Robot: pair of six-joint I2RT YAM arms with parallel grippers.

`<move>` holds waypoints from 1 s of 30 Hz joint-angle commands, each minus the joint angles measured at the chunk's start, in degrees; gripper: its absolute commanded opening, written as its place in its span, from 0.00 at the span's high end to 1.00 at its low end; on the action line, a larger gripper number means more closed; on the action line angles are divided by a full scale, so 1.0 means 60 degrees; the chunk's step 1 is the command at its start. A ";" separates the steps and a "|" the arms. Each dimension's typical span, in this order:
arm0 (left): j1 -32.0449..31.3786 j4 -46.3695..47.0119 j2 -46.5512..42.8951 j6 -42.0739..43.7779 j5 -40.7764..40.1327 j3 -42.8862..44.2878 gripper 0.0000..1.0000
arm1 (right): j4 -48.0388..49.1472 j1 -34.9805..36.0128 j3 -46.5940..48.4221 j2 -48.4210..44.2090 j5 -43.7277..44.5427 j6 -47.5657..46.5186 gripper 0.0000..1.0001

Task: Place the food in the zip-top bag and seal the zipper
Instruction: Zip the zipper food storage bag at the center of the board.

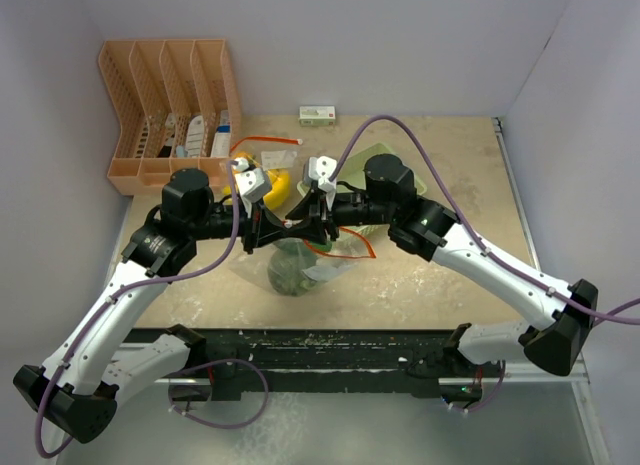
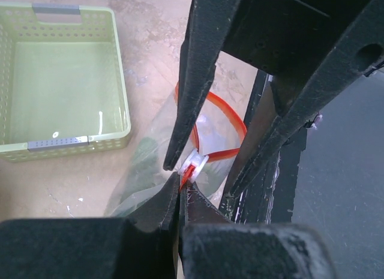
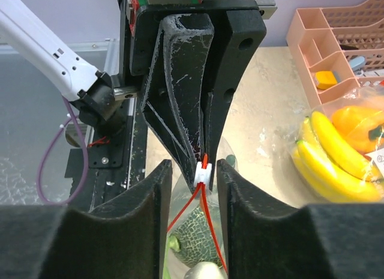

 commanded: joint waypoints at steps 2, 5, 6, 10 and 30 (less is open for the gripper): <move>0.0055 0.0620 -0.0064 0.0063 0.0154 0.0142 1.00 | 0.0368 -0.0002 0.0165 -0.0168 0.0027 0.0237 0.71; 0.0055 0.0625 -0.0076 0.0050 0.0134 0.0118 1.00 | 0.0200 -0.0007 0.0231 -0.0095 0.0119 0.0232 0.85; 0.0055 0.0624 -0.0087 0.0050 0.0139 0.0126 1.00 | 0.0149 0.0000 0.0252 -0.0074 0.0122 0.0241 0.88; 0.0063 0.0610 -0.0161 0.0026 0.0039 0.0138 1.00 | -0.0095 -0.0009 0.0286 -0.0124 0.0383 0.0231 0.96; 0.0055 0.0247 -0.0454 0.0066 -0.0978 0.0609 1.00 | -0.1036 -0.0313 -0.0772 -0.0872 0.1793 -0.0013 1.00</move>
